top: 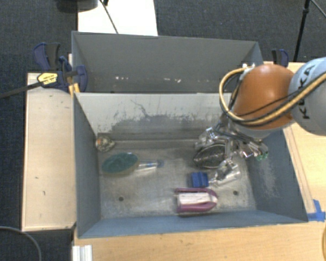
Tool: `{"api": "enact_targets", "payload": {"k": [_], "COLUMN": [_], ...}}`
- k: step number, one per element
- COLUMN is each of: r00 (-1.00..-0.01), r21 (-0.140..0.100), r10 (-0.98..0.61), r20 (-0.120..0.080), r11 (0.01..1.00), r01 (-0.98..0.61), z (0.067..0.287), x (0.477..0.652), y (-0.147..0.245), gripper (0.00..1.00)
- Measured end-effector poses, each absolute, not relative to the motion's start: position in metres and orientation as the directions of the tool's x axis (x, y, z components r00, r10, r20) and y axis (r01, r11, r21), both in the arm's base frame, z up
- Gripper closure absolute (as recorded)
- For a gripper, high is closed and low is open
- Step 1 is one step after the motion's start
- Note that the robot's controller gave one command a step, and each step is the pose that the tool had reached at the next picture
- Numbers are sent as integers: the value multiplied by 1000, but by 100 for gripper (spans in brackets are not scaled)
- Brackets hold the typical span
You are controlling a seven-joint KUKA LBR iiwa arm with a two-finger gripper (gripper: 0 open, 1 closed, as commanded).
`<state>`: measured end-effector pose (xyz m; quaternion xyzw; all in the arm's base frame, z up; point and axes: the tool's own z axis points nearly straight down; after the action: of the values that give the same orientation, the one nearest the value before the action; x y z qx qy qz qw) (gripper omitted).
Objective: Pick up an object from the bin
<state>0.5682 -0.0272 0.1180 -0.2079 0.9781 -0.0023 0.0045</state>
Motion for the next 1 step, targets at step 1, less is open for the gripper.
{"api": "enact_targets", "payload": {"k": [1], "r00": [-672], "r21": [-5], "r10": [-740], "r20": [-8], "r11": [672], "r01": [-740], "z": [73], "x": [560], "y": [-28], "gripper": [0]}}
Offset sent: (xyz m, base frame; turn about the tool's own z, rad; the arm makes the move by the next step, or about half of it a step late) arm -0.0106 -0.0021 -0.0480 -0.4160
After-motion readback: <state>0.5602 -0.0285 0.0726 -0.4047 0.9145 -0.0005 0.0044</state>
